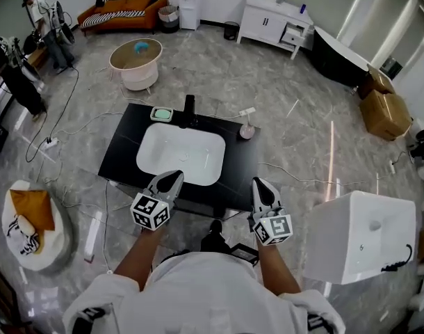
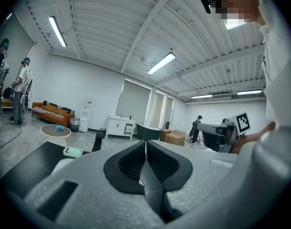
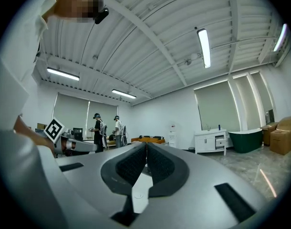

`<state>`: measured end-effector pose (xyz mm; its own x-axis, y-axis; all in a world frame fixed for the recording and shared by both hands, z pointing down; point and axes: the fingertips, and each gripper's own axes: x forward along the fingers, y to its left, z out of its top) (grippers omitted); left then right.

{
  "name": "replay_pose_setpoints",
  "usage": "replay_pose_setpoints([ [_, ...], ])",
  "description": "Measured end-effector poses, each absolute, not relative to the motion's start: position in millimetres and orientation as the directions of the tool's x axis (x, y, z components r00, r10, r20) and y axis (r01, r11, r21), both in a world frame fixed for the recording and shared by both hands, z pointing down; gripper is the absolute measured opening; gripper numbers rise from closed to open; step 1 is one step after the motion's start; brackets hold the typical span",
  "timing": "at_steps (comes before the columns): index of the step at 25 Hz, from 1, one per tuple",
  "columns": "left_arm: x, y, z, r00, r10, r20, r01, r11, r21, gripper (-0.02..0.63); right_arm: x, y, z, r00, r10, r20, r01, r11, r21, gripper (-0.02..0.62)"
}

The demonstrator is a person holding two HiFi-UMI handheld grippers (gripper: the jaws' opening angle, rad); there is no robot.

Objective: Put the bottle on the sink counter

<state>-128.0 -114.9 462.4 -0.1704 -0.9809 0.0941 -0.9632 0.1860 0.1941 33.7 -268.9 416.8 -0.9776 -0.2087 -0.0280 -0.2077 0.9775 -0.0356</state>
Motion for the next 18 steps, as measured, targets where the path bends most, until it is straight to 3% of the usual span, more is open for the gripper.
replay_pose_setpoints([
  [9, -72.8, -27.9, 495.0, -0.146, -0.983, 0.111, -0.947, 0.171, 0.27, 0.025, 94.1, -179.3, 427.6, -0.976, -0.22, 0.005, -0.22, 0.975, -0.031, 0.017],
  [18, -22.6, -11.4, 466.2, -0.193, -0.978, 0.076, -0.949, 0.206, 0.239, 0.025, 142.7, -168.8, 404.1, -0.981, -0.19, -0.023, -0.19, 0.982, -0.009, 0.017],
])
